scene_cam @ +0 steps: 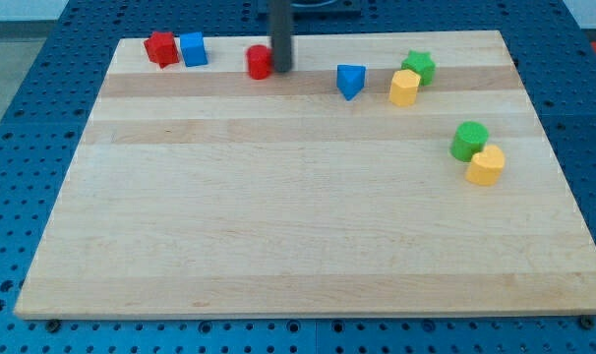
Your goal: Push the yellow hexagon to the bottom of the green star
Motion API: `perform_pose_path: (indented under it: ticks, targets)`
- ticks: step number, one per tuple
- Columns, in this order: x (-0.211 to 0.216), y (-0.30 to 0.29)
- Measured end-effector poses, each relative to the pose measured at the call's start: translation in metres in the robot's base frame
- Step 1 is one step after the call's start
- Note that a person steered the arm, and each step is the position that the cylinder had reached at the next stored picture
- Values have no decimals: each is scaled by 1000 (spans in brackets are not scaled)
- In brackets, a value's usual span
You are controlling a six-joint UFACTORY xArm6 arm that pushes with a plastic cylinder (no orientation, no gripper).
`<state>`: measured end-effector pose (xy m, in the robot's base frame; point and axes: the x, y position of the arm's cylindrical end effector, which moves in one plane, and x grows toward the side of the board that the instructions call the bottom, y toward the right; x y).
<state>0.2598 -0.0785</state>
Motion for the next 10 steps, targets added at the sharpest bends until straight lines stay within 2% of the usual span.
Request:
perform_pose_path:
  ticks: [1,2,4,6,8,9,10]
  targets:
    - [27,-39]
    - [25,-69]
    - [12,-62]
    - [13,80]
    - [34,182]
    - [54,202]
    - [54,168]
